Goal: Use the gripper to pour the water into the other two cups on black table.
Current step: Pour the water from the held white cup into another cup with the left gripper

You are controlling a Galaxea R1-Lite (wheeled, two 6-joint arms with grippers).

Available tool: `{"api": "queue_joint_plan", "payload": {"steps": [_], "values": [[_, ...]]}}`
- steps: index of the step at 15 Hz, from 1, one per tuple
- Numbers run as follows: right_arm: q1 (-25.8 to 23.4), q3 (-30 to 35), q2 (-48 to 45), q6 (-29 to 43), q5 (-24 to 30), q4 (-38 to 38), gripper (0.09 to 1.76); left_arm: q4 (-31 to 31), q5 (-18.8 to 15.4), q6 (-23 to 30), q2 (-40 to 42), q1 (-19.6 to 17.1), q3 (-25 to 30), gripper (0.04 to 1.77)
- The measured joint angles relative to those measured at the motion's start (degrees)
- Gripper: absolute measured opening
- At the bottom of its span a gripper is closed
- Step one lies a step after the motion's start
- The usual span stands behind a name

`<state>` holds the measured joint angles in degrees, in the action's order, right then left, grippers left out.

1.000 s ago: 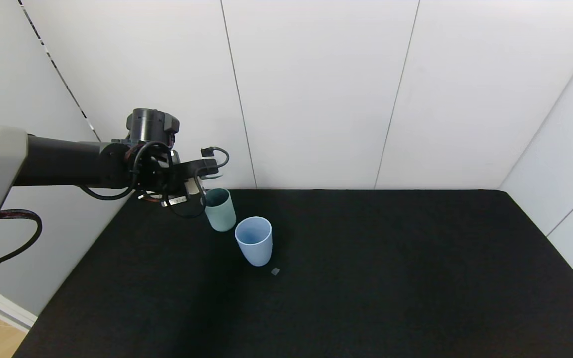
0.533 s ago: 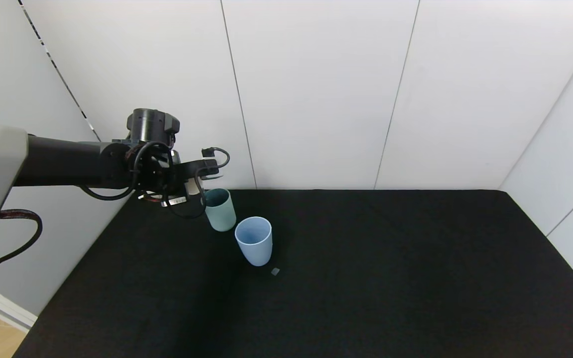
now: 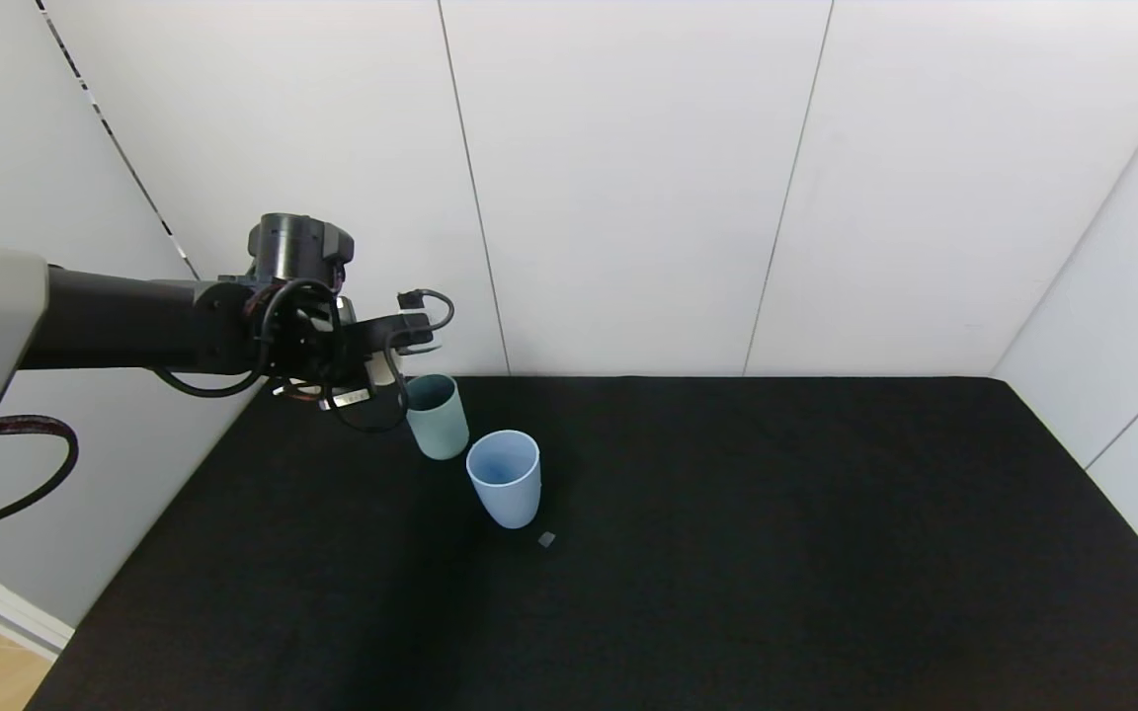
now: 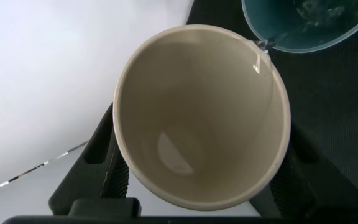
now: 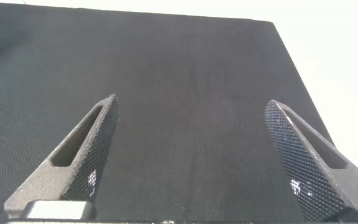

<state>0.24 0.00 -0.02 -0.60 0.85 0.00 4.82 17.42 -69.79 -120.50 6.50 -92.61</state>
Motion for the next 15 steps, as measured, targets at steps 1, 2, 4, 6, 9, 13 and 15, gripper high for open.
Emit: {"api": "queue_joint_plan", "payload": {"steps": [1,2,4,6,9,13,15], "values": [[0.00,0.00,0.00,0.02,0.00,0.00,1.71,0.04,-0.26,1.33,0.17,-0.16,0.13,1.24],[0.00,0.00,0.00,0.02,0.00,0.00,1.71,0.04,-0.52,3.23,0.33,-0.24,0.15,1.24],[0.00,0.00,0.00,0.00,0.00,0.02,1.71,0.09,-1.06,5.90,0.52,-0.33,-0.05,1.24],[0.00,0.00,0.00,0.00,0.00,0.00,1.71,0.37,-2.77,9.74,0.74,-0.41,-0.22,1.24],[0.00,0.00,0.00,0.00,0.00,0.00,1.71,1.05,-6.01,17.83,2.01,-0.50,0.35,1.24],[0.00,0.00,0.00,0.02,0.00,0.00,1.71,1.94,-11.67,26.22,5.92,-0.22,4.11,1.24],[0.00,0.00,0.00,0.00,0.00,0.00,1.71,3.64,-14.01,28.21,8.40,0.06,6.45,1.24]]}}
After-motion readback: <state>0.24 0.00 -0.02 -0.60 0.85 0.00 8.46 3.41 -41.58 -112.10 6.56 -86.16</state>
